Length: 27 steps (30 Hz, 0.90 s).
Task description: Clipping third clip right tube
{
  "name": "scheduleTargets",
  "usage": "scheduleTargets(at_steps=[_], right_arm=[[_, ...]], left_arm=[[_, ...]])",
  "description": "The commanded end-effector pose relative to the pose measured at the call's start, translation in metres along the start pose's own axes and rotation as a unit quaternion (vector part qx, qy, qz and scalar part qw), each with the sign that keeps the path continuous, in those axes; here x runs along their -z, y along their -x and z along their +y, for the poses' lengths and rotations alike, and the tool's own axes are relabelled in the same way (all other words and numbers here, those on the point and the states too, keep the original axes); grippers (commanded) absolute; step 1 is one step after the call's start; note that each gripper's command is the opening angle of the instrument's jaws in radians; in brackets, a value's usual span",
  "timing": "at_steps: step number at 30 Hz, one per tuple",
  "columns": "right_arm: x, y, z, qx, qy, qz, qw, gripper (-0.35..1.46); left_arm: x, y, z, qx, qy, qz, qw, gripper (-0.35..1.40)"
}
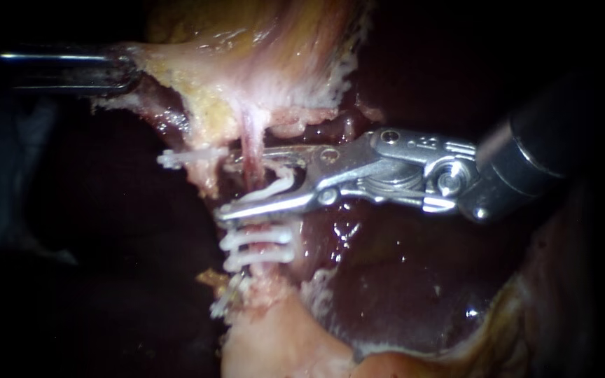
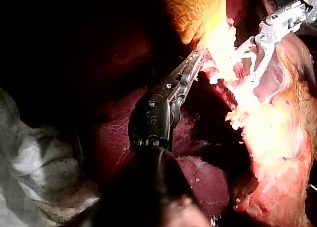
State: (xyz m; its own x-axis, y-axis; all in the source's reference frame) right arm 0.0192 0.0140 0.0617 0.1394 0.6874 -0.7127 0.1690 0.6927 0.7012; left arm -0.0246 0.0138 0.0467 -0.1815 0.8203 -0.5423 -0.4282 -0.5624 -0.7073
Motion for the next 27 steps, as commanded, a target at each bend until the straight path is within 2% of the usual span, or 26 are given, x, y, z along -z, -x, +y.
scheduleTargets(at_steps=[1, 7, 13, 18, 23, 25, 27], right_arm=[[0.0, -0.0003, -0.0003, -0.001, -0.006, 0.002, 1.0, 0.49], [-0.0004, -0.0018, -0.0023, -0.003, -0.041, 0.016, 0.999, 0.48], [-0.0006, -0.0034, -0.0036, -0.005, -0.056, 0.024, 0.9981, 0.45], [-0.0003, -0.0037, -0.0034, -0.012, -0.047, 0.026, 0.9985, 0.4], [0.0003, -0.0038, -0.0027, -0.043, -0.022, 0.032, 0.9983, 0.16], [0.0006, -0.0039, -0.0026, -0.047, -0.018, 0.033, 0.9982, 0.04], [0.0008, -0.0039, -0.0025, -0.05, -0.018, 0.034, 0.998, -0.01]], left_arm=[[0.0, 0.0, 0.0, 0.0, 0.0, 0.0, 1.0, -0.35], [0.0001, 0.0, -0.0002, 0.0, 0.0, 0.0, 1.0, -0.35], [0.0001, 0.0, -0.0003, 0.0, 0.0, 0.0, 1.0, -0.35], [0.0, 0.0, -0.0003, 0.0, 0.0, 0.0, 1.0, -0.35], [0.0, 0.0001, -0.0003, 0.0, 0.0, 0.0, 1.0, -0.35], [-0.0001, 0.0002, -0.0004, -0.001, 0.0, 0.0, 1.0, -0.35], [-0.0001, 0.0002, -0.0005, -0.001, 0.0, 0.0, 1.0, -0.35]])
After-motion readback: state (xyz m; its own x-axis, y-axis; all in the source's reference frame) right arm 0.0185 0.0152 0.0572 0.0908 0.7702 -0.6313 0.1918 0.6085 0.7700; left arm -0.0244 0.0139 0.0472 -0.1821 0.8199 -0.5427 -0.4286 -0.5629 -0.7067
